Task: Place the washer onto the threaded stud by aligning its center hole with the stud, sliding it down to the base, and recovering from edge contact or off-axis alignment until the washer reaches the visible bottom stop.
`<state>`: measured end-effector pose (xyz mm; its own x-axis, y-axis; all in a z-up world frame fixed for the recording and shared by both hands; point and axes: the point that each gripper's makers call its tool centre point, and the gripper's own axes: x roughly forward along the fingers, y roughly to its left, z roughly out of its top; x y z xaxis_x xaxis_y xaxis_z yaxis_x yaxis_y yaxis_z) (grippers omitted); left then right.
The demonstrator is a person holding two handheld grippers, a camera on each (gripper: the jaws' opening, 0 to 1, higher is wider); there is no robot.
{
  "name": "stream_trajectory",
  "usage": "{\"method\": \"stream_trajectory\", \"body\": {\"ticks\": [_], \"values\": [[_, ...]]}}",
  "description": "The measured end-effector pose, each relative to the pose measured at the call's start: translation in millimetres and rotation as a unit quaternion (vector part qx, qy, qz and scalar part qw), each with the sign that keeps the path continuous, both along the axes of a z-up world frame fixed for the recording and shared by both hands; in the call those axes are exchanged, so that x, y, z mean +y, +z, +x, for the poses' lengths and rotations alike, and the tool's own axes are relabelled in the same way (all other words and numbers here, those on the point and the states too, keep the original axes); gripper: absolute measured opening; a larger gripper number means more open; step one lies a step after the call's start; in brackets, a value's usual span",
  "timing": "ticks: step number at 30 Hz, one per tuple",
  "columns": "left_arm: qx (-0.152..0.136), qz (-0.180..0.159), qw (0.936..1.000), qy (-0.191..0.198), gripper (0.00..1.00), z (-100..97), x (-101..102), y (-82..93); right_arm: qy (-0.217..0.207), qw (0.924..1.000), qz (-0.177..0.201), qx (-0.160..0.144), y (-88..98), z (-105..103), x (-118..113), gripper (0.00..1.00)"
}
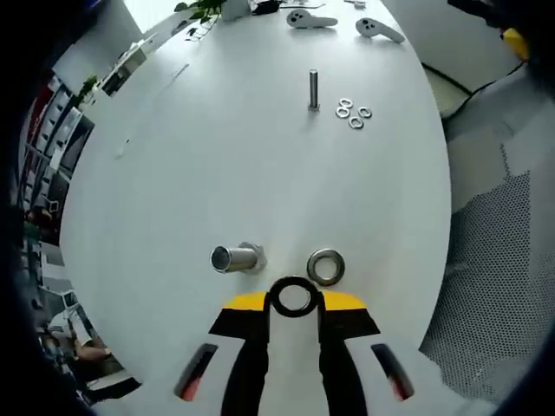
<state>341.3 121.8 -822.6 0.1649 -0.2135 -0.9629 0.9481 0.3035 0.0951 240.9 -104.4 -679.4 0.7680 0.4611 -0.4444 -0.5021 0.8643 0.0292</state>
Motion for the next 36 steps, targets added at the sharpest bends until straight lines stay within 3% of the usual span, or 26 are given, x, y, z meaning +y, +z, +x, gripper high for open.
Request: {"method": "stream_trajectory", "body": {"ticks": [15, 28, 36], "values": [[-0.028, -0.010, 0.9995, -0.003, 0.18, 28.0, -7.0, 24.7, -0.001, 1.0000, -0.001, 0.000, -0.3, 0.0, -0.5, 0.44], [-0.030, 0.002, 0.9995, -0.013, 0.18, 45.4, -10.8, 20.0, -0.004, 1.0000, -0.003, 0.000, -0.3, 0.5, -2.3, 0.44], [-0.021, 0.006, 0.9996, -0.017, 0.18, 42.2, -14.9, 20.1, -0.006, 1.0000, -0.004, 0.001, -0.7, 0.7, -3.2, 0.44]]}}
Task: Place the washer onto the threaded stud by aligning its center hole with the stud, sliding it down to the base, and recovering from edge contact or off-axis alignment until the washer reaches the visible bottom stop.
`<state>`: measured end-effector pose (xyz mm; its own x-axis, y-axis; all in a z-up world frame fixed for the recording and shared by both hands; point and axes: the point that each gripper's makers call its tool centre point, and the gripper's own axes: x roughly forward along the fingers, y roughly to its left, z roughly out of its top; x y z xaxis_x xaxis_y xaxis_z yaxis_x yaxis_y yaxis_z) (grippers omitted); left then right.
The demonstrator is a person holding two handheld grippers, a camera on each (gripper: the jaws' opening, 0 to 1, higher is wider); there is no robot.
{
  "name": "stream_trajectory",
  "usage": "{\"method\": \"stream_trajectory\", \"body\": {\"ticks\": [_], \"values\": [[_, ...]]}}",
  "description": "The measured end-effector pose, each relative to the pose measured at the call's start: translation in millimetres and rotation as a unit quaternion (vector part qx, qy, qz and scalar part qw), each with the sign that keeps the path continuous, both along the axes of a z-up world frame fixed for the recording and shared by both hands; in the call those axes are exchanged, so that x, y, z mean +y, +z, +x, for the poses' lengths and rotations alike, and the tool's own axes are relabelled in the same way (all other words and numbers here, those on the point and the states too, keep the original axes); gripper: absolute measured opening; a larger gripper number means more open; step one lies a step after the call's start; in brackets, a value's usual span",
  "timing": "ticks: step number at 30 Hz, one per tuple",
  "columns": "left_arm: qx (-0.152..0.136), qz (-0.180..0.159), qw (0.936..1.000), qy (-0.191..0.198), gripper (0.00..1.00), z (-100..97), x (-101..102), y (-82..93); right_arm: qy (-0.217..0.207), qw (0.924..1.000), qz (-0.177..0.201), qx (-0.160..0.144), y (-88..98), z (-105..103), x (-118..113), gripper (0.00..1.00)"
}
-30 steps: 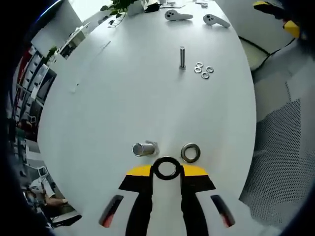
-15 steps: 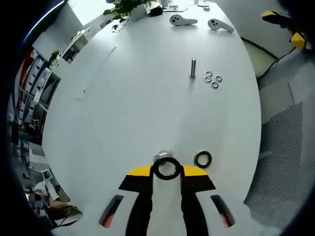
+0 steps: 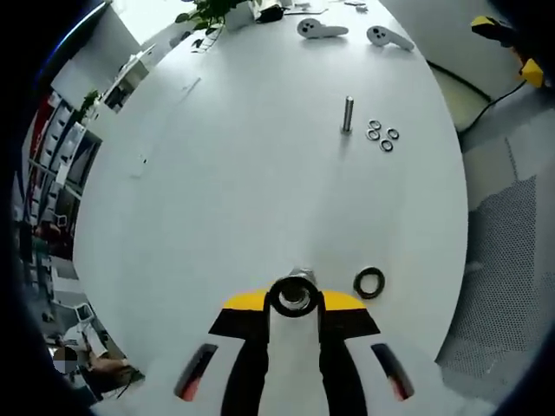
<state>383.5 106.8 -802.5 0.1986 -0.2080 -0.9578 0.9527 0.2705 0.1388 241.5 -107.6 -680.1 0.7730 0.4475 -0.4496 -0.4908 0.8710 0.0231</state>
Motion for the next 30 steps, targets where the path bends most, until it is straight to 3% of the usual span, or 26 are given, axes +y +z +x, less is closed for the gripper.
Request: {"method": "stream_trajectory", "body": {"ticks": [6, 15, 24, 30], "values": [[0.003, 0.010, 0.9999, -0.007, 0.18, -0.3, -0.3, -3.8, -0.002, 1.0000, 0.000, 0.000, 0.1, 0.1, -0.6, 0.44], [0.012, 0.020, 0.9996, -0.013, 0.19, 3.2, -0.1, -23.4, 0.000, 1.0000, -0.002, 0.002, -1.3, -0.3, -0.6, 0.44], [0.022, 0.020, 0.9996, -0.004, 0.19, 3.2, -3.3, -47.7, -0.002, 1.0000, -0.004, 0.004, -2.6, -0.1, -1.6, 0.44], [0.027, 0.017, 0.9994, 0.009, 0.19, 1.6, -2.8, -52.8, -0.005, 1.0000, -0.006, 0.005, -3.4, 0.3, -3.1, 0.44]]}}
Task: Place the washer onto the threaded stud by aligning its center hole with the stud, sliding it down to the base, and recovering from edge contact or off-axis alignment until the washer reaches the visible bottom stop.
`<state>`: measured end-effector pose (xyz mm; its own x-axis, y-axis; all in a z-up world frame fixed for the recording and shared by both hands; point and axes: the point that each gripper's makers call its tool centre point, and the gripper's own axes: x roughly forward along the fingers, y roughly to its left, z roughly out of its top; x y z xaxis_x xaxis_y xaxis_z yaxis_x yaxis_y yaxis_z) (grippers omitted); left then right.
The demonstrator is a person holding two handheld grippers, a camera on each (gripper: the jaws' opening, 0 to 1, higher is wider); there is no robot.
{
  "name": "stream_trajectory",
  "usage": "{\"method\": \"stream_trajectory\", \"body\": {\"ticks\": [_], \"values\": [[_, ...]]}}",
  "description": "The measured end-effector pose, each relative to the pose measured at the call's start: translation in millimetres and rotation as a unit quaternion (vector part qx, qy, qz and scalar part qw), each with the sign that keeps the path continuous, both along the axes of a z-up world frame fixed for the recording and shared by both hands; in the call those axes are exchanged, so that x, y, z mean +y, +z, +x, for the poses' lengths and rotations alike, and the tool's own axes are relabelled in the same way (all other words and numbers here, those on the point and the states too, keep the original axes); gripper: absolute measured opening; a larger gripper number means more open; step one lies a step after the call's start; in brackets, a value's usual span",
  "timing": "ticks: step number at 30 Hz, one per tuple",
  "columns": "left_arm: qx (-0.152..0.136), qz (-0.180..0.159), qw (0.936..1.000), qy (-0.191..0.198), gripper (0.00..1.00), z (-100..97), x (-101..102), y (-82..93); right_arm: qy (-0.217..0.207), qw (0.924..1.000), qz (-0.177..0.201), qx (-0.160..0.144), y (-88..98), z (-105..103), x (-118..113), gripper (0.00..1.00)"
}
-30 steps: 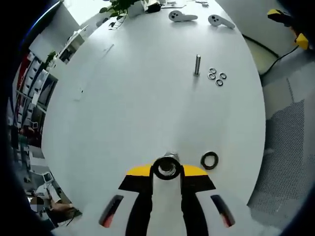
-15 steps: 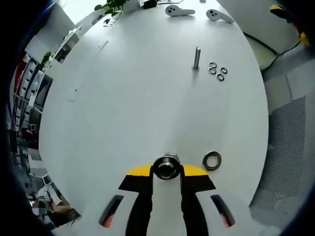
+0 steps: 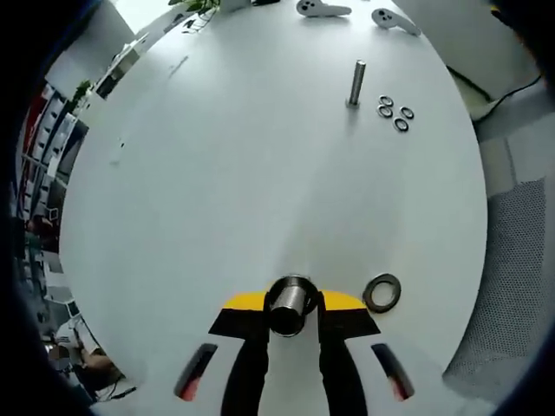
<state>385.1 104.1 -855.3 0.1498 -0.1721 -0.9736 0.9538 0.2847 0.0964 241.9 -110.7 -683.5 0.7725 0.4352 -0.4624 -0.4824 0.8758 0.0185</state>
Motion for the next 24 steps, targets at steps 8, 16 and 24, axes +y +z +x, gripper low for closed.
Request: {"method": "stream_trajectory", "body": {"ticks": [8, 16, 24], "values": [[0.003, -0.006, 1.0000, 0.003, 0.19, 0.3, 0.2, -0.3, -0.002, 1.0000, -0.003, -0.003, 0.7, 0.4, -0.8, 0.44], [0.003, -0.014, 0.9999, 0.001, 0.21, 0.3, 2.1, 0.0, -0.003, 1.0000, -0.008, -0.003, 0.2, 0.6, -1.4, 0.43], [-0.021, -0.039, 0.9984, 0.036, 0.29, 5.0, 3.1, 15.6, -0.003, 0.9999, -0.011, -0.004, 0.3, 0.6, -1.4, 0.43]]}}
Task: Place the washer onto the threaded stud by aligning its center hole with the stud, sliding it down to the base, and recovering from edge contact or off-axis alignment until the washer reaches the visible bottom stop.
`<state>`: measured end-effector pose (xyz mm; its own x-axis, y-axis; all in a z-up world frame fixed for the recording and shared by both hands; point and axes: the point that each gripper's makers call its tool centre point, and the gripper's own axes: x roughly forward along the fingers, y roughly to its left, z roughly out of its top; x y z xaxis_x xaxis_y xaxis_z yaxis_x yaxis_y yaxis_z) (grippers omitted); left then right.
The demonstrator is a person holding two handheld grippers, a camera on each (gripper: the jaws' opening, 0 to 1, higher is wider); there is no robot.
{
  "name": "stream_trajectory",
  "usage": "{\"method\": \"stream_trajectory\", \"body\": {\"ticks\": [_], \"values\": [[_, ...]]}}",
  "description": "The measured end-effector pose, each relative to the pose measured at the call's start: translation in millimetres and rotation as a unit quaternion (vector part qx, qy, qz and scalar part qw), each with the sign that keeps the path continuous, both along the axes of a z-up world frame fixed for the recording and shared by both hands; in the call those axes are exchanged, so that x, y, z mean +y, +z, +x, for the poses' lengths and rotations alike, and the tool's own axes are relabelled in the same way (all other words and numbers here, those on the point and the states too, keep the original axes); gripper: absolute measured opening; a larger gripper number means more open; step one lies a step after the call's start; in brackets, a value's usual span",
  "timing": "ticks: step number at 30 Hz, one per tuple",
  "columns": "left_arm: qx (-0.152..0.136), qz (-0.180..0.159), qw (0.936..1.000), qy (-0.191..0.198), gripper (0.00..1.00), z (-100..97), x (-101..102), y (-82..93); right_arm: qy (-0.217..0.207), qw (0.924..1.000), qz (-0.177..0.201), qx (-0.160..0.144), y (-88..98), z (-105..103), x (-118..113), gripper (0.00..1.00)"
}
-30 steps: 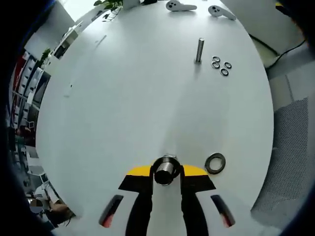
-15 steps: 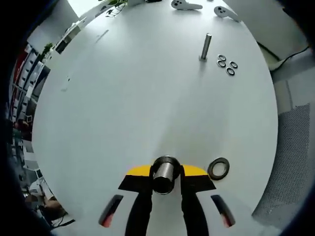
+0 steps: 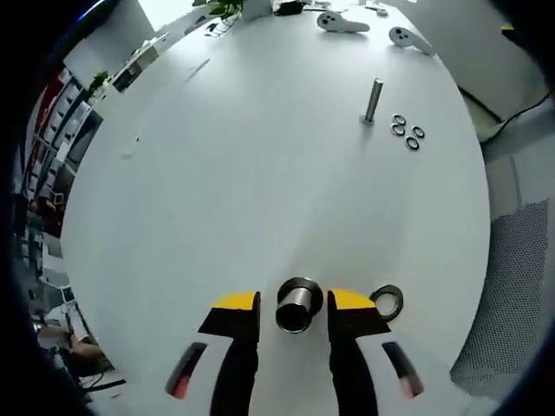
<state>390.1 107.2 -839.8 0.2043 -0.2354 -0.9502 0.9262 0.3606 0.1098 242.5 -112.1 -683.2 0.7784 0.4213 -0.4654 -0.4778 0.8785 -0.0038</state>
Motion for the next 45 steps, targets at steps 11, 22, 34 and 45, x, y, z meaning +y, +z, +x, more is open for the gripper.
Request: {"method": "stream_trajectory", "body": {"ticks": [11, 22, 34, 45], "values": [[-0.011, -0.006, 0.9995, 0.030, 0.29, -10.8, 11.2, 12.1, 0.005, 1.0000, 0.003, -0.001, 0.6, -0.6, 1.6, 0.43], [0.012, -0.008, 0.9970, 0.077, 0.28, -39.4, 18.9, 4.8, 0.008, 1.0000, 0.003, -0.004, 1.8, -1.1, 2.8, 0.43], [0.029, -0.022, 0.9949, 0.094, 0.29, -61.3, 7.9, -4.8, 0.011, 0.9999, 0.004, -0.002, 1.3, -1.2, 3.9, 0.43], [0.049, -0.027, 0.9926, 0.108, 0.30, -71.9, 4.7, -26.4, 0.016, 0.9999, 0.001, 0.002, -0.8, -2.2, 6.1, 0.43]]}}
